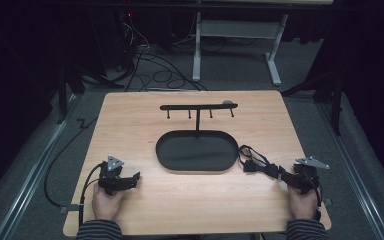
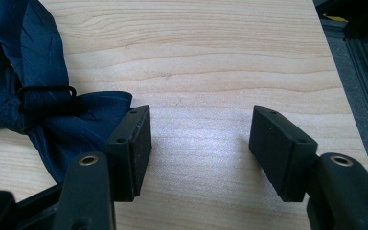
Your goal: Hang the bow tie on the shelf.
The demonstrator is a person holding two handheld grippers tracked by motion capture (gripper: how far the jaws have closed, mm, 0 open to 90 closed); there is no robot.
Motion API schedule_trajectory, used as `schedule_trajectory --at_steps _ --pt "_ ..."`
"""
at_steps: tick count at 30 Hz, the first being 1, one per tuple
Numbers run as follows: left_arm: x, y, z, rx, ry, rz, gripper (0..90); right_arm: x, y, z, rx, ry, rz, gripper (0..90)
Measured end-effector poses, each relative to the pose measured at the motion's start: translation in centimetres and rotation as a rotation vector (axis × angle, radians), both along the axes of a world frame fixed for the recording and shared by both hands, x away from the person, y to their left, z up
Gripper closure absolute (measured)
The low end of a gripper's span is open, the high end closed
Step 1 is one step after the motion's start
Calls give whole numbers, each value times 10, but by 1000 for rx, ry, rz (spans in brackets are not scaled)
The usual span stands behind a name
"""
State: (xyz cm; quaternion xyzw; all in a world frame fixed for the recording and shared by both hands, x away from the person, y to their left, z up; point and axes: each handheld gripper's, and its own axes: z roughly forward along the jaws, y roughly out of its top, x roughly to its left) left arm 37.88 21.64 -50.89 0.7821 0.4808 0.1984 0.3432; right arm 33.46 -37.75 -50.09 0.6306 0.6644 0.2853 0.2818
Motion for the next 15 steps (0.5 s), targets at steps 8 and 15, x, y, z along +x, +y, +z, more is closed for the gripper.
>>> schedule_trajectory --at_steps 8,15 --pt "0 0 0 0 0 0 156 0 0 0 0 0 0 422" --pt "0 0 0 -1 -1 -4 163 0 0 0 3 4 4 423"
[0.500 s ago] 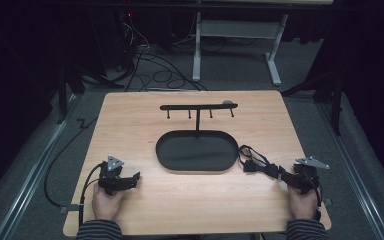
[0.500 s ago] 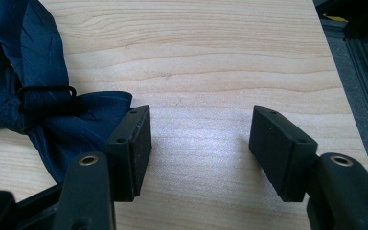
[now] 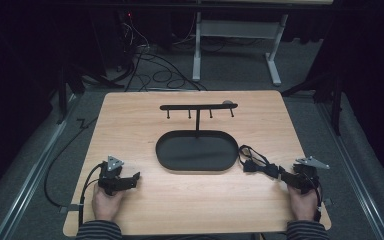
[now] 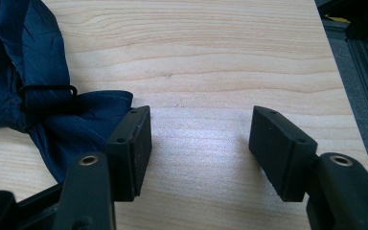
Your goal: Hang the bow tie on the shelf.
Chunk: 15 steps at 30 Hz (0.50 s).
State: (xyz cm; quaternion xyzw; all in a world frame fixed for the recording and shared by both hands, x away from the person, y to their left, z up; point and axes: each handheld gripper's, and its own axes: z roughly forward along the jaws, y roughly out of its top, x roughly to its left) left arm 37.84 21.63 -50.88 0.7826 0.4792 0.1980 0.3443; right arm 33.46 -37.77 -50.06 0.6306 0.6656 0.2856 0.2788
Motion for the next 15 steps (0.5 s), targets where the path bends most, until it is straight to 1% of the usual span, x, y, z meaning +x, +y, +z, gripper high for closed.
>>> schedule_trajectory --at_steps 4,5,7,12,15 --pt "0 0 0 0 0 0 163 0 -1 0 6 -1 1 424" --pt "0 0 0 0 0 -1 164 0 0 0 1 0 1 426" --pt "0 0 0 -1 0 0 164 0 0 0 -5 -2 15 433" --pt "0 0 0 -1 0 1 166 0 0 0 -3 -4 19 436" --pt "0 0 0 -1 0 2 166 0 -1 0 -3 -2 31 447"
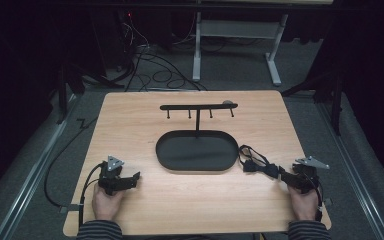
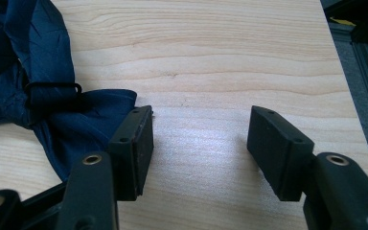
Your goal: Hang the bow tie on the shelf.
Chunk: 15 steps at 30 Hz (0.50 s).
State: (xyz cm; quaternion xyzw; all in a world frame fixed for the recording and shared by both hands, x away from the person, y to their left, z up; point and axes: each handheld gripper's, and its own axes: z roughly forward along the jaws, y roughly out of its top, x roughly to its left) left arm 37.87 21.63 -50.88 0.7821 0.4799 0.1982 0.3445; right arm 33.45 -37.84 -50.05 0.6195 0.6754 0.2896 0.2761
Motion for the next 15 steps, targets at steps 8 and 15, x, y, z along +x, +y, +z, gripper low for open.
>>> schedule_trajectory --at_steps 8,15 --pt "0 0 0 0 0 1 166 -1 -1 1 -13 -4 -1 505" --pt "0 0 0 0 0 1 167 -14 -1 9 9 -42 5 530"
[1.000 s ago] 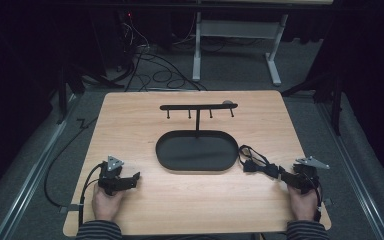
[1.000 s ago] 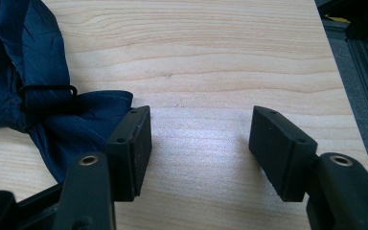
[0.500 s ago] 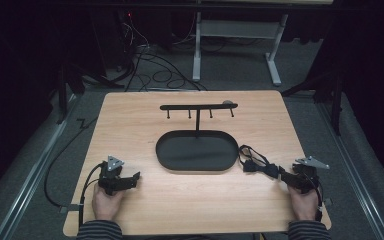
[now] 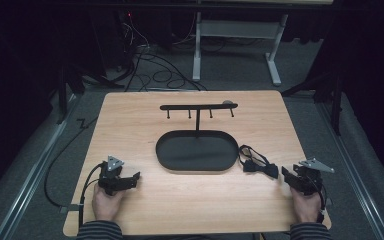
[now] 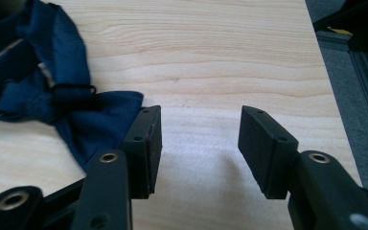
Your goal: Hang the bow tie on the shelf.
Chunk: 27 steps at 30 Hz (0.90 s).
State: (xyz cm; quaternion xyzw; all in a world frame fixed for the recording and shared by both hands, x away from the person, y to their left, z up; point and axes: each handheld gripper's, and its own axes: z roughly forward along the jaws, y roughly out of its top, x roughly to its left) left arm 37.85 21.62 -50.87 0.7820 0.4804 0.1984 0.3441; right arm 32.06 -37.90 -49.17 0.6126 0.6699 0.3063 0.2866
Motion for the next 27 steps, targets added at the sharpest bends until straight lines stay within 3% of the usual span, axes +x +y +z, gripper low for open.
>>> schedule_trajectory --at_steps 7,12,21,27 --pt "0 0 0 0 0 0 167 -18 -1 5 29 -33 25 534" --pt "0 0 0 0 0 0 167 -24 8 16 47 -74 61 537" --pt "0 0 0 0 0 0 167 -10 29 30 43 -79 138 544" --pt "0 0 0 0 0 0 167 5 43 33 8 -57 180 546"
